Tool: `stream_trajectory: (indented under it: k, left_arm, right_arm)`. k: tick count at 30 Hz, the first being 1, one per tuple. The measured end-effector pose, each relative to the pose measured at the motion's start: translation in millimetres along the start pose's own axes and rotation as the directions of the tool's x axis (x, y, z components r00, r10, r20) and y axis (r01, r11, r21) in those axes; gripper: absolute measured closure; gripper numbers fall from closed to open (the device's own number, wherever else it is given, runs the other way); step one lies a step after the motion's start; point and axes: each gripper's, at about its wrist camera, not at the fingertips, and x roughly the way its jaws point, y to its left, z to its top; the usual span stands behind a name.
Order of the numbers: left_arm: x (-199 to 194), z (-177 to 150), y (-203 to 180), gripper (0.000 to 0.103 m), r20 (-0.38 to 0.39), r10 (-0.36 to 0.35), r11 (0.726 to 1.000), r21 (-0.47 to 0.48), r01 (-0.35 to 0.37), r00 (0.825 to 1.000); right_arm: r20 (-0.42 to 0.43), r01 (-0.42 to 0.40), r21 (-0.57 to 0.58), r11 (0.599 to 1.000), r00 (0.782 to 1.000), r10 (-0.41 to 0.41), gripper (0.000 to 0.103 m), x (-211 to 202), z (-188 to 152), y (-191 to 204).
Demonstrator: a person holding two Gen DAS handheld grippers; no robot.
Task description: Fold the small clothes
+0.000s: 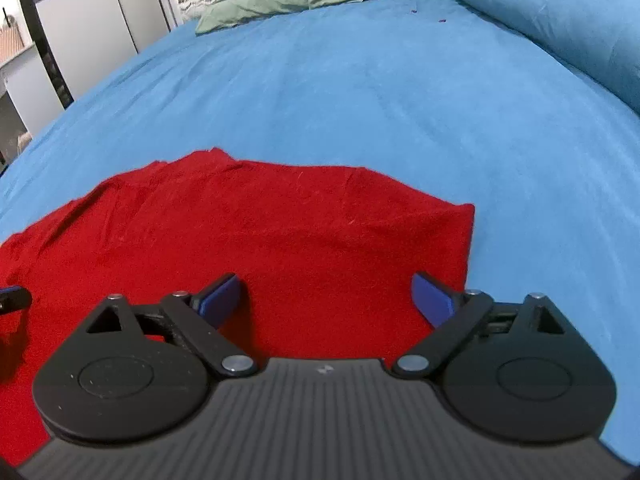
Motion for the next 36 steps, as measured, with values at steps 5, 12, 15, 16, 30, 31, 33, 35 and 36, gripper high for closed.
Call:
stream_trajectory:
  k: [5,12,15,16,30,31,33,35,36]
  left_arm:
    - [-42,8,3,0.03,0.078,0.02,0.999,-0.045,-0.017,0.997]
    - [-134,14,75,0.0,0.193,0.178,0.966,-0.22,-0.135,0.965]
    - [-157,6,126,0.0,0.169,0.283,0.911,-0.355,-0.21,0.944]
    - [-163,-1,145,0.0,0.164,0.318,0.885,-0.405,-0.23,0.934]
    - [-190,-55,305,0.02,-0.045,0.533,0.571,-0.718,-0.398,0.845]
    - [-191,-57,309,0.02,-0.029,0.532,0.567,-0.73,-0.382,0.846]
    - [-191,-56,310,0.023,-0.014,0.538,0.565,-0.736,-0.373,0.843]
    - [-186,-51,313,0.037,-0.005,0.55,0.574,-0.724,-0.382,0.835]
    - [-183,-49,311,0.05,-0.004,0.555,0.573,-0.723,-0.386,0.832]
  right_arm:
    - [0.013,0.007,-0.032,0.999,1.0,-0.006,0.0,-16,0,10]
    - [0.046,-0.103,-0.044,0.994,0.993,0.105,0.0,-66,7,43]
    - [0.044,-0.108,-0.104,0.989,0.993,0.113,0.0,-82,5,70]
    - [0.036,-0.117,-0.107,0.987,0.992,0.121,0.0,-84,4,80]
    - [-0.104,-0.241,-0.212,0.947,0.969,0.224,0.0,-50,-35,242]
    - [-0.11,-0.253,-0.213,0.944,0.966,0.234,0.0,-47,-36,248]
    - [-0.117,-0.263,-0.212,0.941,0.963,0.243,0.0,-42,-39,258]
    - [-0.12,-0.271,-0.214,0.938,0.961,0.25,0.0,-39,-40,266]
    - [-0.119,-0.271,-0.217,0.938,0.961,0.251,0.0,-38,-40,268]
